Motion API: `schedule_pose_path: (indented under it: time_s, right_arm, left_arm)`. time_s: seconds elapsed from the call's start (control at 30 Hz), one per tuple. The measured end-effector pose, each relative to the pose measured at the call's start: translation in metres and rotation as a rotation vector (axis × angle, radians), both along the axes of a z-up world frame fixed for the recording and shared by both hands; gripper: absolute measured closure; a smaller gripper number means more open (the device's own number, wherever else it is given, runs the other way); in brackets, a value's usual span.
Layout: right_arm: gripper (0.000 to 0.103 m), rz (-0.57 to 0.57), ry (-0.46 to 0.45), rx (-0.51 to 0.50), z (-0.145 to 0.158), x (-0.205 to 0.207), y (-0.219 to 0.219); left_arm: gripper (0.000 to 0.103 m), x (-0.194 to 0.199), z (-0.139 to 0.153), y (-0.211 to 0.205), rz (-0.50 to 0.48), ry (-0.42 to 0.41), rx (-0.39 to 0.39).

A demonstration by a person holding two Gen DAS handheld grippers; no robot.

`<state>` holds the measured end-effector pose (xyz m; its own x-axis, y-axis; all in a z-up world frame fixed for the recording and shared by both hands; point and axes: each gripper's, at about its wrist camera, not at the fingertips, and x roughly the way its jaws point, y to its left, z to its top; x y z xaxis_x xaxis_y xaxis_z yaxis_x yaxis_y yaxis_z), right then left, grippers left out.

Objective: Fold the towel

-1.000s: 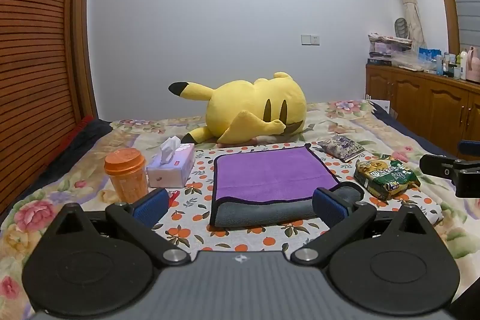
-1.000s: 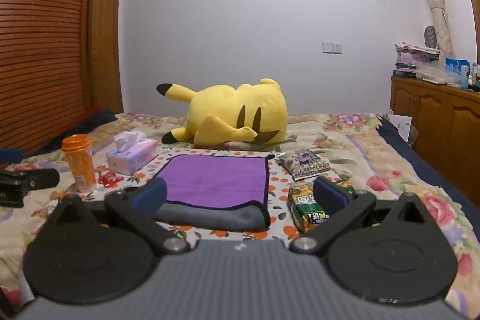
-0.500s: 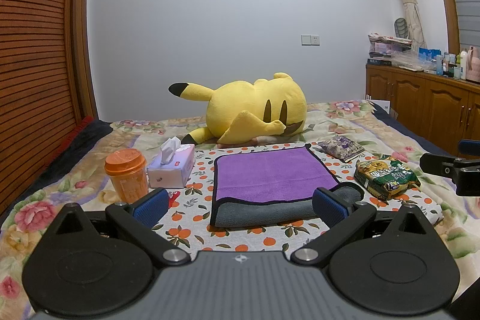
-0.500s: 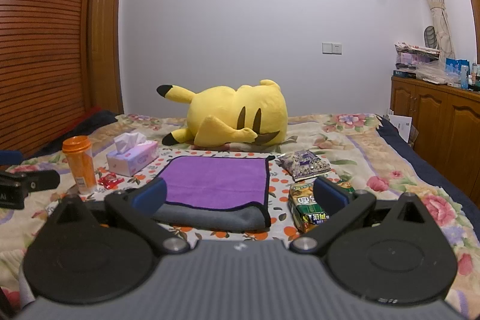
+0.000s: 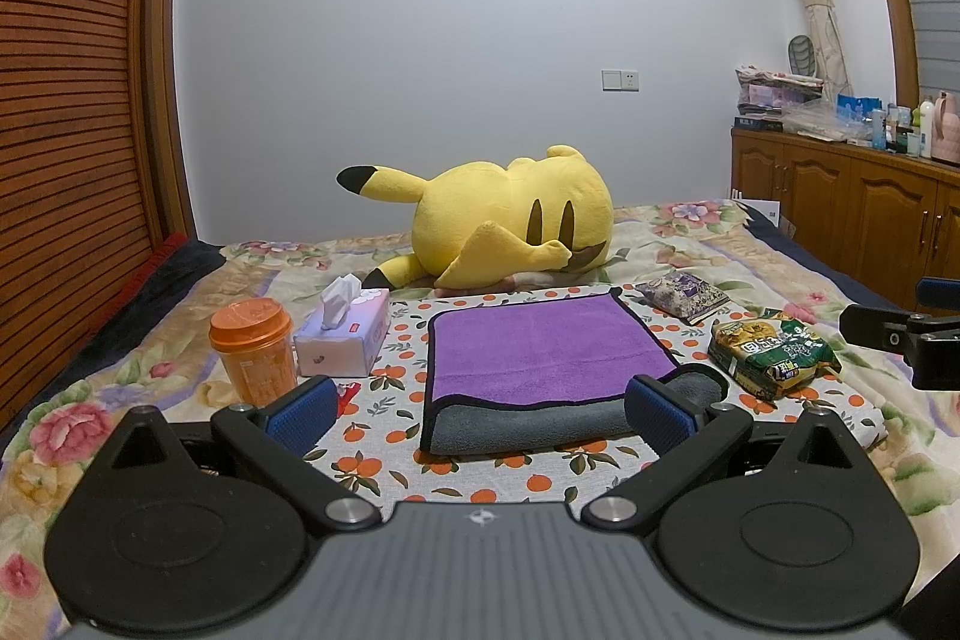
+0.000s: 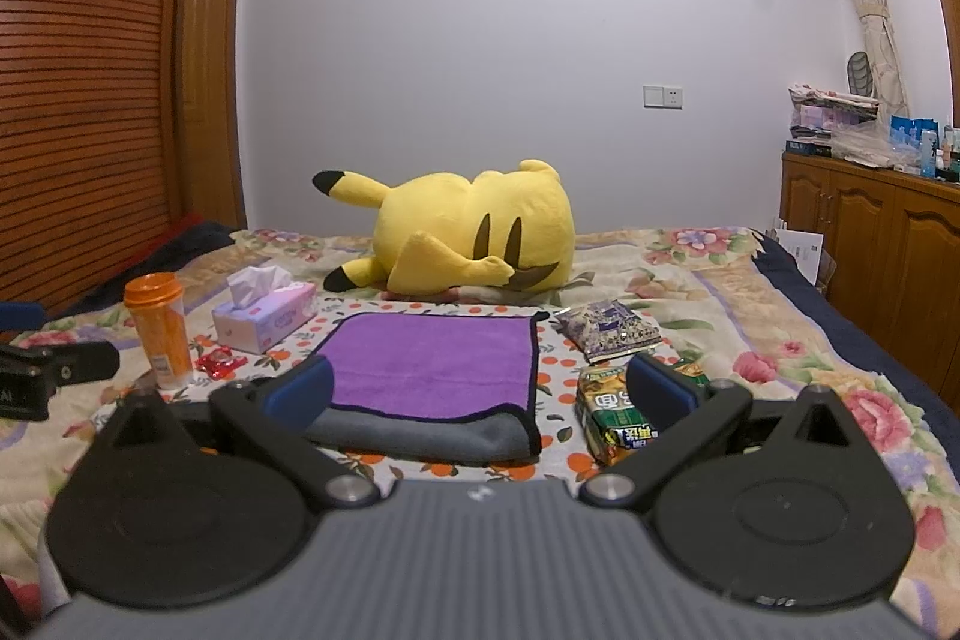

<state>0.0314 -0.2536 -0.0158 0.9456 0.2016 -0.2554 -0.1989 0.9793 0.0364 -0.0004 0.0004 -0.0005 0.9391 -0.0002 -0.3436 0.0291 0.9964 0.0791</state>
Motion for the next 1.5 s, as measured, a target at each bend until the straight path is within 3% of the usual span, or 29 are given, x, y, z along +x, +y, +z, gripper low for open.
schedule_pose_path:
  time_s: [1.5]
  right_arm:
    - [0.0, 0.004, 0.009, -0.006, 0.0007, 0.0021, 0.0007]
  left_arm:
    - [0.0, 0.003, -0.0014, 0.0036, -0.005, 0.023, 0.006]
